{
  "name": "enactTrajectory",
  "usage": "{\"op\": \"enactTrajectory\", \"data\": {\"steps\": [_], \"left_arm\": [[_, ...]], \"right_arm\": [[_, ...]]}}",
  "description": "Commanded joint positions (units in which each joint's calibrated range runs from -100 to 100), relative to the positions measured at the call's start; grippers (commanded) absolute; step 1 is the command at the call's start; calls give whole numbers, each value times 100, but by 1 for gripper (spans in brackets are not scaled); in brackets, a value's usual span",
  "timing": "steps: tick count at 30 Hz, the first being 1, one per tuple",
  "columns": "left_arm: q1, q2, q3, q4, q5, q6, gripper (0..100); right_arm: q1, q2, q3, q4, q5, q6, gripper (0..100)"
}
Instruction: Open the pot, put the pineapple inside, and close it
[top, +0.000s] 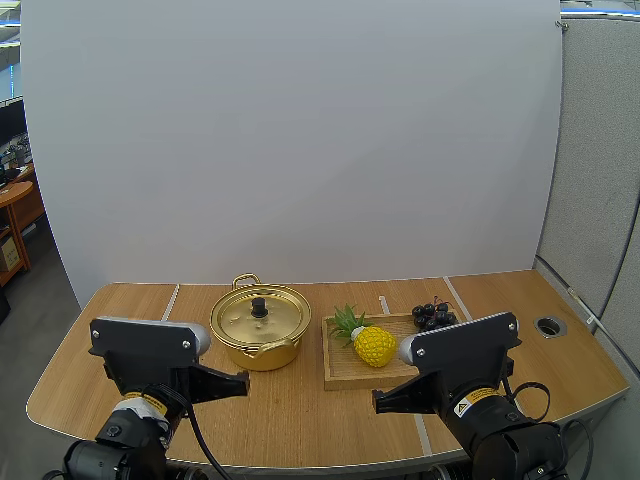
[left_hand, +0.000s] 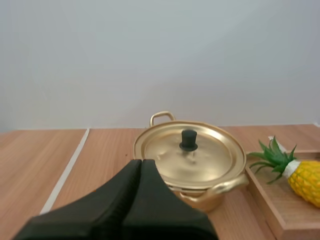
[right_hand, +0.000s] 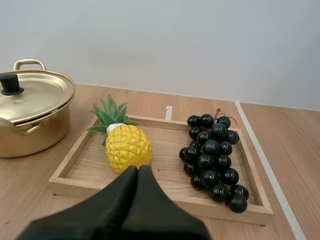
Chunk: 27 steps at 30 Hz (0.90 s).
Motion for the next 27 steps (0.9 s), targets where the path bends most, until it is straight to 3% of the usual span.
{"op": "enactTrajectory", "data": {"steps": [1, 17, 27], "left_arm": [[8, -20, -405, 73, -42, 20, 0], [8, -20, -2439, 73, 1693, 580, 0], [8, -20, -3669, 73, 3960, 580, 0]], "right_arm": [[-22, -34, -256, 48, -168, -13, 0], [-22, -34, -2469, 48, 756, -13, 0], [-22, -34, -3664, 59, 3890, -13, 0]]}}
